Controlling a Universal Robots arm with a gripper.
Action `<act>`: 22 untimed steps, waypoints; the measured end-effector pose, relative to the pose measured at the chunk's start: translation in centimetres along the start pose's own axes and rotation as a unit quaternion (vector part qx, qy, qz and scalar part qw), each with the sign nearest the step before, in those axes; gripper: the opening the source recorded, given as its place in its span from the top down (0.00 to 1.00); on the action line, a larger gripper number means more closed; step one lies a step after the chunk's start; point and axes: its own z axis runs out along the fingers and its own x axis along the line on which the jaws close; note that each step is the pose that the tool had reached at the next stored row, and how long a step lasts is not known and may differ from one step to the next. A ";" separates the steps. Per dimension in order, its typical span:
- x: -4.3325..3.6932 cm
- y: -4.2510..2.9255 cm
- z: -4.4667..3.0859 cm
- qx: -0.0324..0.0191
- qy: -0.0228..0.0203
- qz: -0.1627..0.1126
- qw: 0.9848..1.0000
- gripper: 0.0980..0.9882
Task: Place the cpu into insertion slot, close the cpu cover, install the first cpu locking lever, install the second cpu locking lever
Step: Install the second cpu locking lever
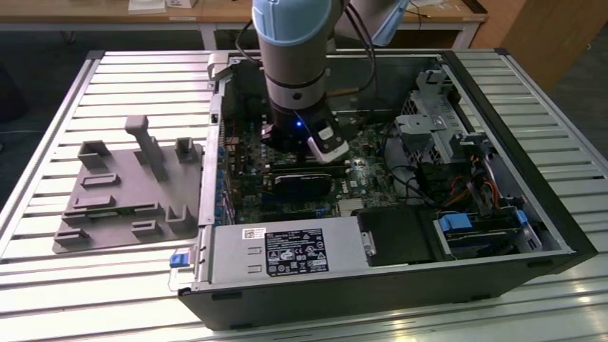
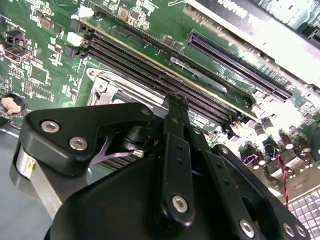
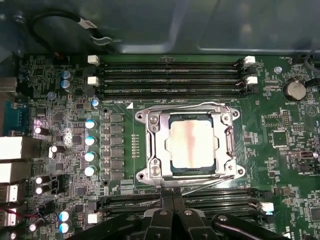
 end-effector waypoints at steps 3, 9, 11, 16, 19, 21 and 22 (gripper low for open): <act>0.09 -0.17 0.18 -0.009 0.000 0.001 1.000 0.99; 0.26 -0.66 0.22 -0.045 0.002 0.004 0.999 0.99; 0.32 -0.99 0.26 -0.050 0.002 0.005 0.999 0.99; 0.43 -1.68 0.35 -0.065 0.003 0.006 0.998 0.99; 0.46 -2.03 0.46 -0.070 0.003 0.007 0.997 0.99; 0.51 -2.19 0.52 -0.072 0.003 0.007 0.997 0.99; 0.57 -2.22 0.59 -0.073 0.003 0.007 0.997 0.99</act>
